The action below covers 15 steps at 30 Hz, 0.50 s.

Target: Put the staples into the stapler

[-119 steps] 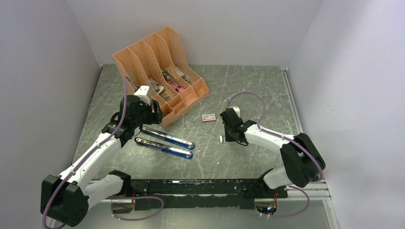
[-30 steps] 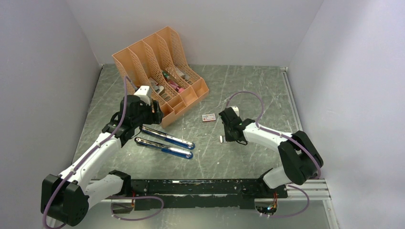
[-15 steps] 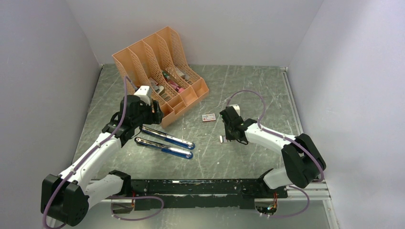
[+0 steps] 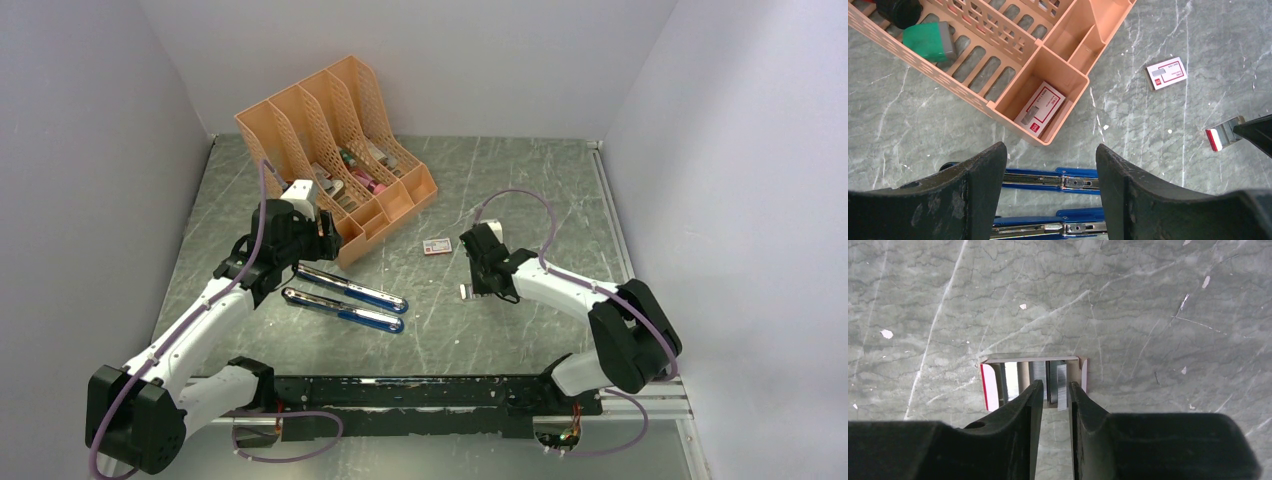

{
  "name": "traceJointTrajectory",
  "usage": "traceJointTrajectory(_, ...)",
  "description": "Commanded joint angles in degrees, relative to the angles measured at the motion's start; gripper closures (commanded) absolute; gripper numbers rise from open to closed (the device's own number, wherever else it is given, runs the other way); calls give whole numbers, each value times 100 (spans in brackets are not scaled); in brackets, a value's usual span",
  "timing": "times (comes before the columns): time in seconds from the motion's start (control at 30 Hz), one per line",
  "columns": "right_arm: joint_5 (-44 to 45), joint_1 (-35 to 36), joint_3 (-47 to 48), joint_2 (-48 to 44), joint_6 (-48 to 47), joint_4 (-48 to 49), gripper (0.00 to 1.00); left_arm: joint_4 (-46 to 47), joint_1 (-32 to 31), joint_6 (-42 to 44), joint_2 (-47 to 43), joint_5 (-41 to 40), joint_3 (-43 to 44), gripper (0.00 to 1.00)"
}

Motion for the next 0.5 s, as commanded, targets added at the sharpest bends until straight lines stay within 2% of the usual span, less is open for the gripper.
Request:
traceJointTrajectory(0.0,160,-45,107,-9,26,-107,70,210,59,61,12,181,139,30)
traceJointTrajectory(0.17,113,-40,102,107,34,-94,70,212,59,61,12,181,144,30)
traceJointTrajectory(0.47,36,-46,76,218,49,-44,76,219,64,61,23,184,152,30)
